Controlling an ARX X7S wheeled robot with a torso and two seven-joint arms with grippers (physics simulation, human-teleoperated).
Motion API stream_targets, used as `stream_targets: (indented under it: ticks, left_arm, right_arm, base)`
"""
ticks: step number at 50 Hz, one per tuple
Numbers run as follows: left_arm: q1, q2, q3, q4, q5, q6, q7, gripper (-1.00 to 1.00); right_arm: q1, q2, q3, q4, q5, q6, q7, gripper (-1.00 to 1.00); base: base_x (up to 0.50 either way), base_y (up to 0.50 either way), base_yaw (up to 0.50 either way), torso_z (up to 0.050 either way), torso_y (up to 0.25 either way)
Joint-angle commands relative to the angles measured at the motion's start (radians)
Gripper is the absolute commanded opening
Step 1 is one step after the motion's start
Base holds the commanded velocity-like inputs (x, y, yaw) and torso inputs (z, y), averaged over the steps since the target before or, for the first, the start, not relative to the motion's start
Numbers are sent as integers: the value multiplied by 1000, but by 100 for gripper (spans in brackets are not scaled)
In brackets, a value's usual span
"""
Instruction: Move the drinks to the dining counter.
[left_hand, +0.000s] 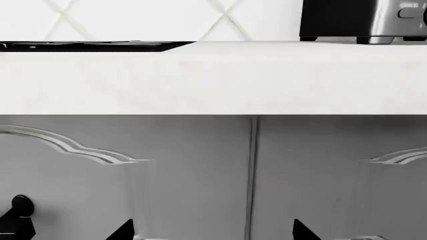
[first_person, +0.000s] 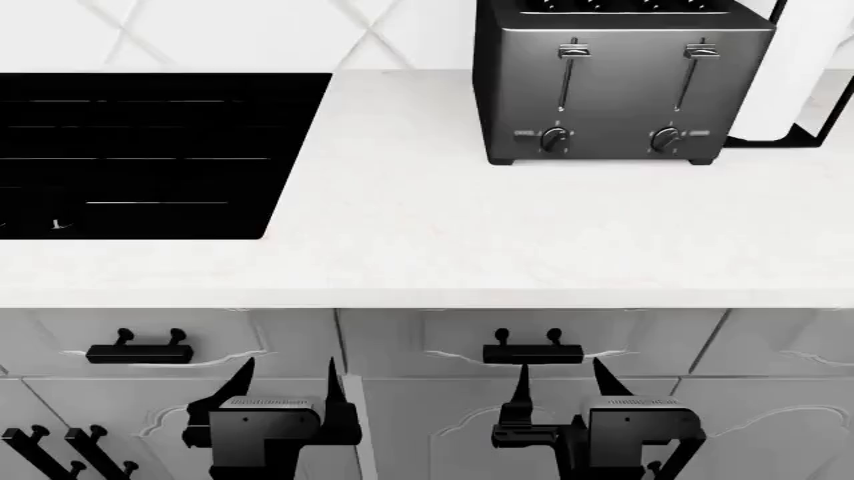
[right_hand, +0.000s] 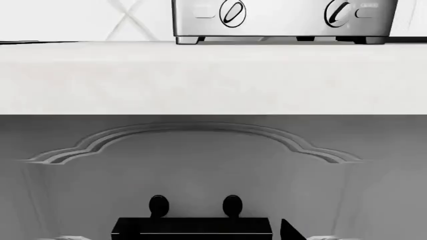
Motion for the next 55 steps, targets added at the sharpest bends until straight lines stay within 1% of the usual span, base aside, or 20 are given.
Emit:
stream_targets:
  ticks: [1,12,15,18,19,20,21,23,24,25,27,31,32,38,44,48,50,51,53,55]
  left_arm:
    - [-1,-15,17,7,-14,-12,-25,100]
    - [6,-46,42,46,-63,-43,-72,100]
    - [39,-62,40,176,-48,-95,-101,100]
    - [49,-92,44,419,-14,-226,-118,100]
    - [37,-101,38,506,-13,-292,-120,100]
    - [9,-114,36,617,-6,-397,-118,100]
    - [-8,-122,38,658,-1,-442,-117,100]
    - [-123,-155,31,797,5,-622,-98,100]
    - [-158,-159,25,819,5,-679,-98,100]
    - [-237,-163,-2,857,-11,-792,-89,100]
    - [-327,-186,-4,901,-2,-902,-89,100]
    - [-432,-206,-43,919,-16,-1024,-73,100]
    - [-442,-195,-69,922,-28,-1028,-69,100]
    - [-416,-201,-70,884,-24,-982,-75,100]
    - [-454,-211,-72,888,-29,-1019,-73,100]
    - [-591,-258,-4,938,-20,-1156,-67,100]
    - [-716,-281,46,964,-22,-1261,-58,100]
    - [-749,-285,61,966,-21,-1286,-60,100]
    - [-797,-284,90,954,-23,-1298,-61,100]
    - [-803,-277,100,941,-23,-1287,-66,100]
  right_arm:
    - [-1,16,-13,-10,32,9,13,100]
    - [-6,53,-53,-46,48,15,51,100]
    - [-31,73,-63,-154,20,52,68,100]
    - [-32,100,-70,-304,-6,130,69,100]
    - [-25,106,-66,-364,6,164,63,100]
    - [-3,119,-75,-437,-13,239,60,100]
    - [11,122,-75,-467,-10,283,57,100]
    - [87,132,-76,-581,0,435,38,100]
    - [110,135,-81,-598,-17,480,48,100]
    - [157,151,-97,-632,-23,561,29,100]
    - [213,152,-81,-684,-2,646,16,100]
    - [298,146,-21,-757,78,775,-22,100]
    - [313,155,-27,-762,71,792,-20,100]
    - [375,164,-12,-842,93,907,-22,100]
    - [455,172,11,-906,114,1027,-21,100]
    - [531,182,30,-959,131,1125,-25,100]
    - [582,181,55,-1008,146,1206,-29,100]
    - [595,184,58,-1024,150,1228,-30,100]
    - [613,186,91,-1047,195,1250,-16,100]
    - [615,228,130,-1047,321,1246,63,100]
  base:
    - [0,0,0,0,0]
    - [0,0,0,0,0]
    - [0,0,0,0,0]
    - [0,0,0,0,0]
    - [0,0,0,0,0]
    - [0,0,0,0,0]
    - [0,0,0,0,0]
    - [0,0,0,0,0]
    - [0,0,0,0,0]
    - [0,0,0,0,0]
    - [0,0,0,0,0]
    - [0,0,0,0,0]
    - [0,0,0,0,0]
    - [-184,0,0,0,0]
    - [-498,-76,0,0,0]
    - [-500,-98,0,0,0]
    - [-500,-102,0,0,0]
    - [-500,-102,0,0,0]
    - [-500,-129,0,0,0]
    - [-500,-256,0,0,0]
